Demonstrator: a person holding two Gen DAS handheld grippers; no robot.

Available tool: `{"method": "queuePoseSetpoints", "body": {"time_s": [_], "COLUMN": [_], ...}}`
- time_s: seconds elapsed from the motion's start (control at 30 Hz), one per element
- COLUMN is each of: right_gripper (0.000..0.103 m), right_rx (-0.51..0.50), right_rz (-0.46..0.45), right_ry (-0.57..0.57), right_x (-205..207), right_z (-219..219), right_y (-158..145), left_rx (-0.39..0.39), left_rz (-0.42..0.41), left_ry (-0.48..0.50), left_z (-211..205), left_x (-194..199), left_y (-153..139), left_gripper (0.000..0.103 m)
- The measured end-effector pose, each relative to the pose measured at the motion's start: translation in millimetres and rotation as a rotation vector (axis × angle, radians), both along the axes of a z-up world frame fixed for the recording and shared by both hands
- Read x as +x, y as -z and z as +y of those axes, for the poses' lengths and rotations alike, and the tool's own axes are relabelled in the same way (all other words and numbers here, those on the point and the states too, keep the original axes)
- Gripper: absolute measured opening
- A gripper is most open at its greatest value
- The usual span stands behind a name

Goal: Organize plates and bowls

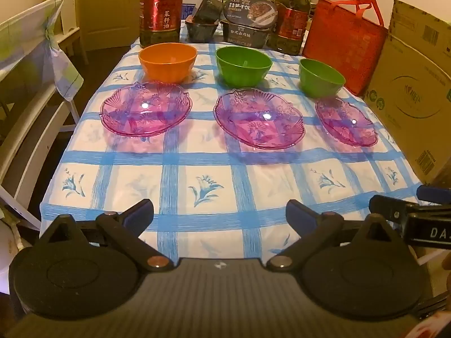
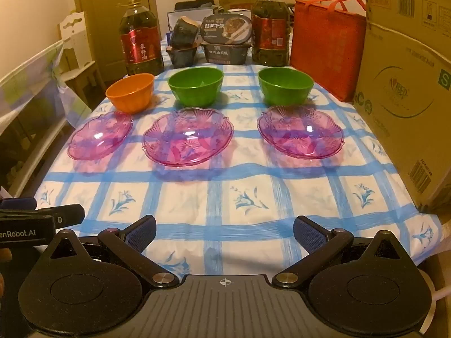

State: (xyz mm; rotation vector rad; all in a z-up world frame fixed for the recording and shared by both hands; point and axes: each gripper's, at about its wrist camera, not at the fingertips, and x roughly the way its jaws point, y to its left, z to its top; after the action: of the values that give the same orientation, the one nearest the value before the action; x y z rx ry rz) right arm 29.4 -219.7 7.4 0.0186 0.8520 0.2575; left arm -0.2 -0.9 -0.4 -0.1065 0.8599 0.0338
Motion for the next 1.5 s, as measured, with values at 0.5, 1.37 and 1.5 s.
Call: {"method": "queuePoseSetpoints", "body": {"time_s": [0.5,1.37,1.5], "right_gripper": [0.103,0.103,0.103], "right_rx": [0.003,0.007,0.006], "right_rz": [0.002,0.005,0.003], "right_ry": [0.0,0.004,0.004], "right_x": [-0.8,-0.9,-1.9], "right_z": [1.3,2.5,2.0], "right_y": [1.3,3.7,3.3], "left_rx": [-0.034,-0.044,-0.044], "left_rz": [0.002,0.002,0.002], "left_ry": [0.0,0.004,0.005], "left_z": [-0.3,-2.0,-1.9], "left_x": [-1.6,-2.1,-2.0], "left_y": [1.9,3.7,3.7], "left_gripper": [0.097,0.097,0.097]}}
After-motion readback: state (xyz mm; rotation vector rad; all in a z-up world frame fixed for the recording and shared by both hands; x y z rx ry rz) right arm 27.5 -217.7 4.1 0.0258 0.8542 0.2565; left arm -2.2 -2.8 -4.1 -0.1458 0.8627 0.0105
